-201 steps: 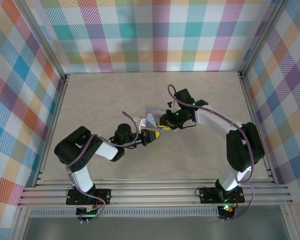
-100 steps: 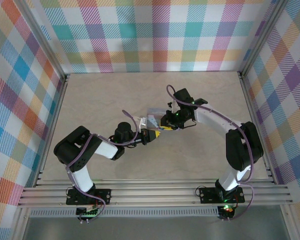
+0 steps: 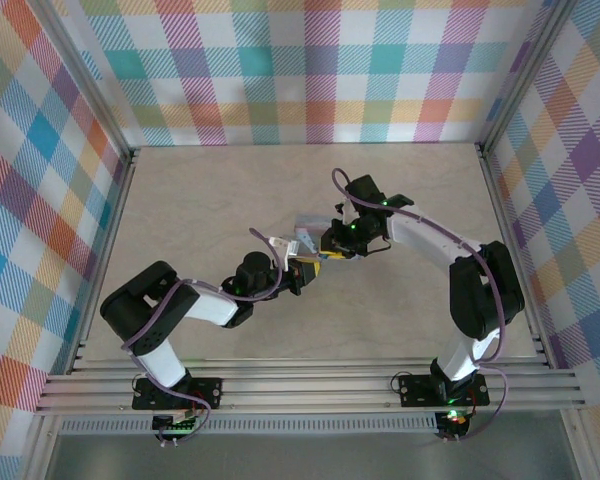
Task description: Unlock the padlock with the key
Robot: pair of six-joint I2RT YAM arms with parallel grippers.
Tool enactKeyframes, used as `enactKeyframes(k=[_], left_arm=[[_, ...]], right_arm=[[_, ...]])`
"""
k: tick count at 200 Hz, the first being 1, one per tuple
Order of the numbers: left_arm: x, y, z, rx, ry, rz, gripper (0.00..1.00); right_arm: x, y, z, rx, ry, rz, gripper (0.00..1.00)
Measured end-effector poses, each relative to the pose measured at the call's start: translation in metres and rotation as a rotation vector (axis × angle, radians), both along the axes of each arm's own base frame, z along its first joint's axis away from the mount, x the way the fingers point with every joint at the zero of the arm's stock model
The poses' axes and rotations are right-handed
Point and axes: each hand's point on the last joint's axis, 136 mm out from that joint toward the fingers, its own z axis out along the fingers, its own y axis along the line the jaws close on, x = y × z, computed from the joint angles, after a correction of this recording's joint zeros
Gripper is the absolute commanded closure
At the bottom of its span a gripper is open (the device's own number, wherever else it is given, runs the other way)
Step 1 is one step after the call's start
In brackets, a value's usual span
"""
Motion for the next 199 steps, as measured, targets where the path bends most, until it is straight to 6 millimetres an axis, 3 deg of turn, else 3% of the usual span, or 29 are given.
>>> enactKeyframes(k=[65,150,199], left_arm=[[-0.006,0.004,0.002,0.099,-0.055,0.023,1.00],[0.011,0.003,-0.004,-0.150,0.189,-0.032,1.00],[0.008,-0.002,-0.004,-0.125,0.151,-0.037,1.00]], right_arm=[[-0.004,0.005,0.000,0.017,0.028,-0.005,1.00],[0.005,0.000,-0.006,-0.007,-0.007,-0.034,1.00],[0.007,0.001,-0.006,0.011,-0.005,-0.049,1.00]])
